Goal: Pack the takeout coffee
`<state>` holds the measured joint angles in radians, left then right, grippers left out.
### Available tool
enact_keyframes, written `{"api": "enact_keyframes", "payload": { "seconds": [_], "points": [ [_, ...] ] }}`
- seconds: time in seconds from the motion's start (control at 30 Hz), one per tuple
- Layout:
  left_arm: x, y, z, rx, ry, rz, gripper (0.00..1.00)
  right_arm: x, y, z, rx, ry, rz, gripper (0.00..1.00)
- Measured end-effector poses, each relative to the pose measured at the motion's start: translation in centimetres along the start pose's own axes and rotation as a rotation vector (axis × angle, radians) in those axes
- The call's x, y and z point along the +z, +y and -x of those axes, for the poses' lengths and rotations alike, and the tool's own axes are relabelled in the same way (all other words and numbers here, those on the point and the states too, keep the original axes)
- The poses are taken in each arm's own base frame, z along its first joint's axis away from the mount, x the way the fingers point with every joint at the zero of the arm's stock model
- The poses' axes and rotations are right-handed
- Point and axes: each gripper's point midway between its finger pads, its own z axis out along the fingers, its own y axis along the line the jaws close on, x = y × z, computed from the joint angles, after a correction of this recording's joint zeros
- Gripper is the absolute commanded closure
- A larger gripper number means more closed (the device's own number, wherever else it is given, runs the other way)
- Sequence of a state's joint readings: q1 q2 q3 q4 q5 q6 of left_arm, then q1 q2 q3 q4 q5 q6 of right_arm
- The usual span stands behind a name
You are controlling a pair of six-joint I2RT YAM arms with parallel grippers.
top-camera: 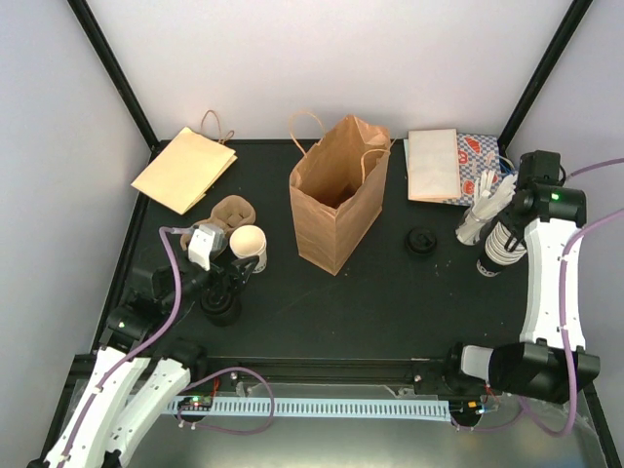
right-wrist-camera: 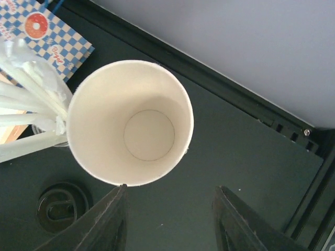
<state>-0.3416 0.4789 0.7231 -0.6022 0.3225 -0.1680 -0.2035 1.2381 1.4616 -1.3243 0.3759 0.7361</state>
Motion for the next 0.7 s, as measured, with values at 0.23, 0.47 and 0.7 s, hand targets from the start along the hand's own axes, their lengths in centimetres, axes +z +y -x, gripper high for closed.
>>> {"api": "enact_keyframes", "payload": {
  "seconds": [0.23, 0.47, 0.7],
  "points": [
    [-0.1, 0.0, 0.1, 0.003, -0.008, -0.002, 0.01, 1.3, 0.0, -0.2, 0.055, 0.044, -0.07, 0.42],
    [0.0, 0.0, 0.0, 0.003, -0.009, -0.002, 0.01, 2.1, -0.6, -0.1, 0.054, 0.057, -0.108, 0.45],
    [0.0, 0.0, 0.0, 0.003, -0.009, -0.003, 0.01, 2.8, -1.0, 0.1, 0.067, 0.078, -0.129, 0.46]
  ]
}}
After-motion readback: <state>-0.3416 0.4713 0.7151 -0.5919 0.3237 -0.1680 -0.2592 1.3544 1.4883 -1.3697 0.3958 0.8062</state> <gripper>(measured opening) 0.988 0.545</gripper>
